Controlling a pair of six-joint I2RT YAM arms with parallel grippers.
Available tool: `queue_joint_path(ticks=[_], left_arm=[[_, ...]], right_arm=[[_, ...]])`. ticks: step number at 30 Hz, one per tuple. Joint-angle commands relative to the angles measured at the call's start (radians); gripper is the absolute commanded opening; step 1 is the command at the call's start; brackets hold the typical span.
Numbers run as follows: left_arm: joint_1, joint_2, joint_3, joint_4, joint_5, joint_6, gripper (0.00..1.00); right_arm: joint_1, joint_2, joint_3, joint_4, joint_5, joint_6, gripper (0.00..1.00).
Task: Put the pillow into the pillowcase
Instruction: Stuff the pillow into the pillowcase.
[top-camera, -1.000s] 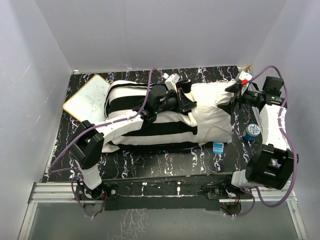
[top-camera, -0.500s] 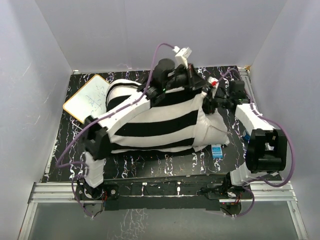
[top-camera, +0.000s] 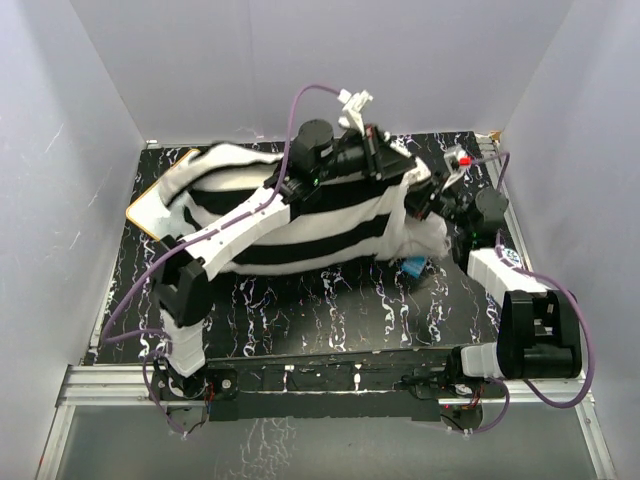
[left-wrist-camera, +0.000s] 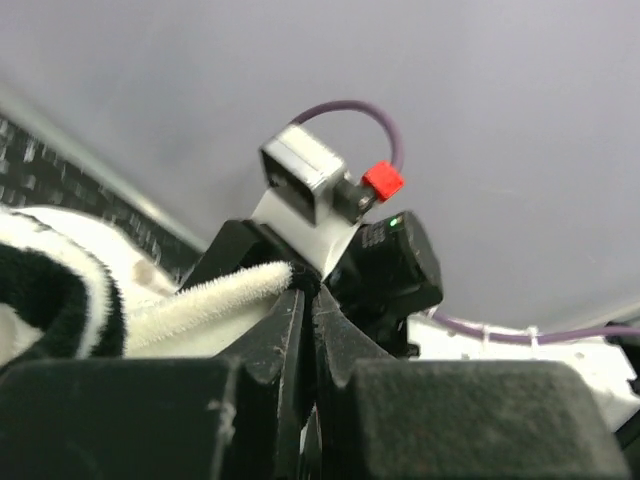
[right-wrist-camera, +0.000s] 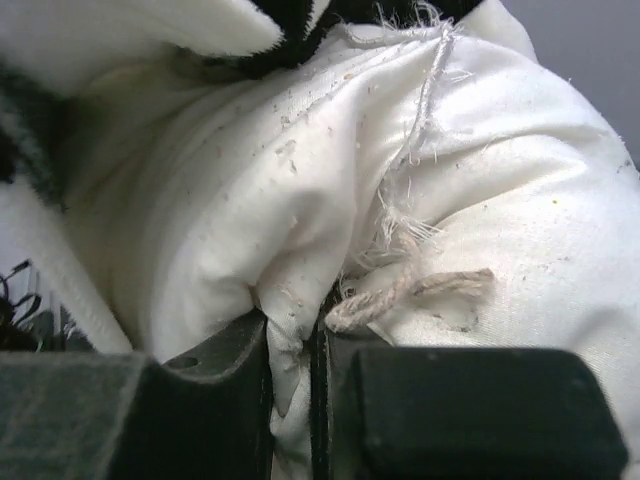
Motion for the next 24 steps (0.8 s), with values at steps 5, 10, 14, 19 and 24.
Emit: queue_joint_path(ticks=[5, 10, 14, 19, 24], left_arm=[[0.091, -0.058, -0.403, 0.358, 0.042, -0.171, 0.00], [0.092, 0.003, -0.310, 0.309, 0.117, -0.178, 0.00], [0.101, -0.036, -0.334, 0.231, 0.094, -0.099, 0.00], [0.115, -0.019, -0.303, 0.219, 0.116, -0.088, 0.00], [0.115, 0.009, -0.235, 0.205, 0.142, -0.091, 0.00]], right_arm=[[0.027, -0.094, -0.157, 0.010, -0.204, 0.004, 0.19], [-0.037, -0.098, 0.006, -0.291, -0.359, -0.202, 0.44], [-0.244, -0.092, 0.350, -1.137, -0.462, -0.852, 0.73], [-0.381, 0.009, 0.656, -1.891, -0.281, -1.484, 0.96], [-0.391, 0.032, 0.491, -1.841, -0.179, -1.414, 0.95]])
